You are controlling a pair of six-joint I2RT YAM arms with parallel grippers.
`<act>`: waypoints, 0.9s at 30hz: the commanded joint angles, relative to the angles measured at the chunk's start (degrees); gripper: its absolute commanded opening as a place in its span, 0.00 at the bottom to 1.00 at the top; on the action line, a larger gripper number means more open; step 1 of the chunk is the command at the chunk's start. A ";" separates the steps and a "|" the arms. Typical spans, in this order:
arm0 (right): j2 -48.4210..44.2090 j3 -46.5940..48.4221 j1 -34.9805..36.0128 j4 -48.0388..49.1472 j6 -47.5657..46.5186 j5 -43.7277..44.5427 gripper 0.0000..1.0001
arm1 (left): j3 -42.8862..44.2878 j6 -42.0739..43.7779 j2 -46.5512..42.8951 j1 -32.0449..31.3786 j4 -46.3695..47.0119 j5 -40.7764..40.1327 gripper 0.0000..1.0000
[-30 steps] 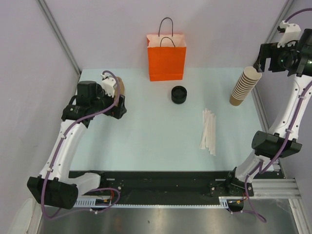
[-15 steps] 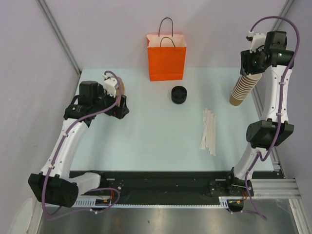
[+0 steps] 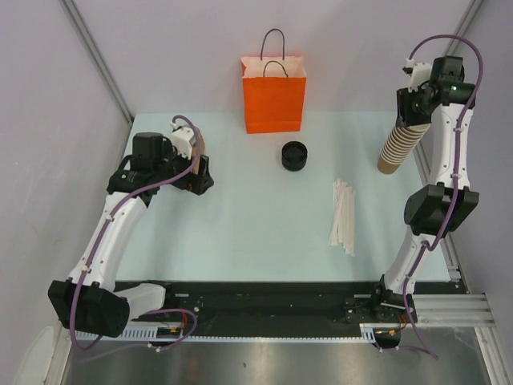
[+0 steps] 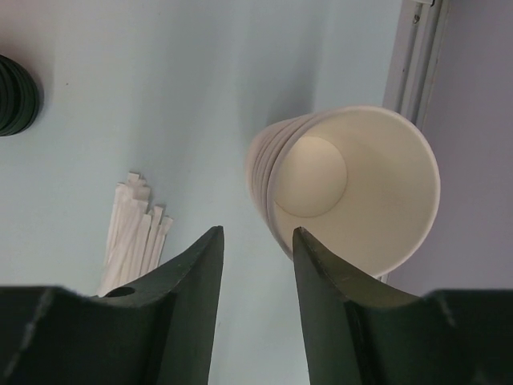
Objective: Pack the takeout coffee
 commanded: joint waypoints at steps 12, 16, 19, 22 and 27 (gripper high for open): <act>3.27 4.58 -0.40 2.23 0.54 1.01 0.35 | 0.81 -1.33 0.78 -0.56 1.80 0.01 1.00; 3.97 4.67 -0.84 2.23 0.62 1.01 0.28 | 0.81 -1.15 0.87 -0.56 1.36 0.19 0.99; 4.06 4.67 -1.19 2.14 0.54 0.66 0.20 | 0.64 -1.15 0.96 -0.56 1.45 0.28 1.00; 3.98 5.11 -1.55 2.14 0.62 0.48 0.16 | 0.37 -1.41 0.96 -0.56 1.45 0.45 0.99; 3.01 6.07 -1.90 2.32 0.36 0.04 0.10 | 0.37 -1.50 1.05 -0.56 1.71 0.45 0.99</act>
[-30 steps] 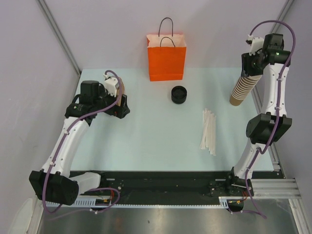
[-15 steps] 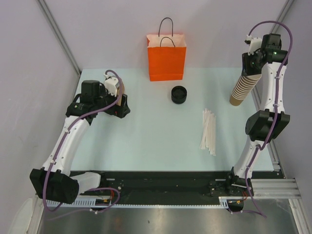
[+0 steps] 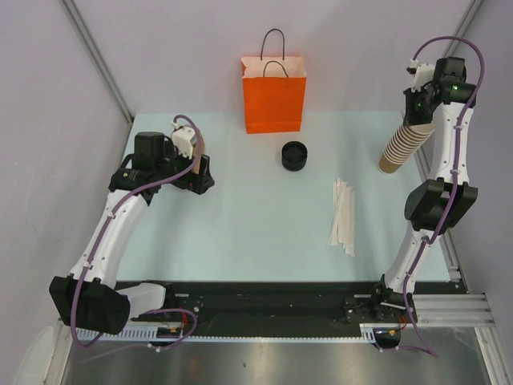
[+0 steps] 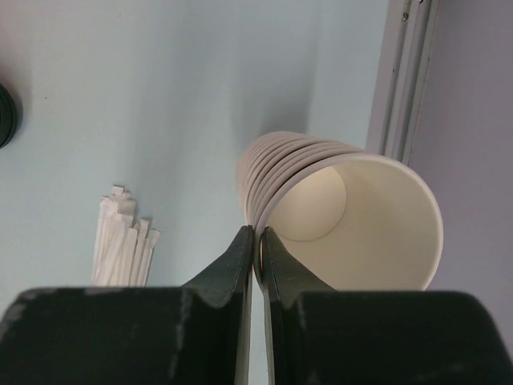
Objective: Pack the takeout coffee
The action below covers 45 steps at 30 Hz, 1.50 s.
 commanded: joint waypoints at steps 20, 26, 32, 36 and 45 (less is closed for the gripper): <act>-3.07 3.93 -0.10 2.89 -1.48 2.00 0.00 | 0.46 -1.18 -0.04 -0.54 1.60 0.87 1.00; -5.18 4.20 0.25 4.47 -4.56 3.14 0.00 | 0.20 -1.09 -0.22 -0.54 1.78 1.22 1.00; -6.59 5.07 0.78 5.00 -6.75 4.72 0.00 | 0.28 -1.18 0.04 -0.54 1.78 1.40 1.00; -8.00 6.48 1.48 4.65 -7.81 5.42 0.00 | 0.37 -1.09 -0.13 -0.45 1.95 1.05 0.99; -13.88 6.31 4.73 8.25 -10.00 7.71 0.00 | -0.07 -1.26 -0.04 -0.54 2.39 1.05 1.00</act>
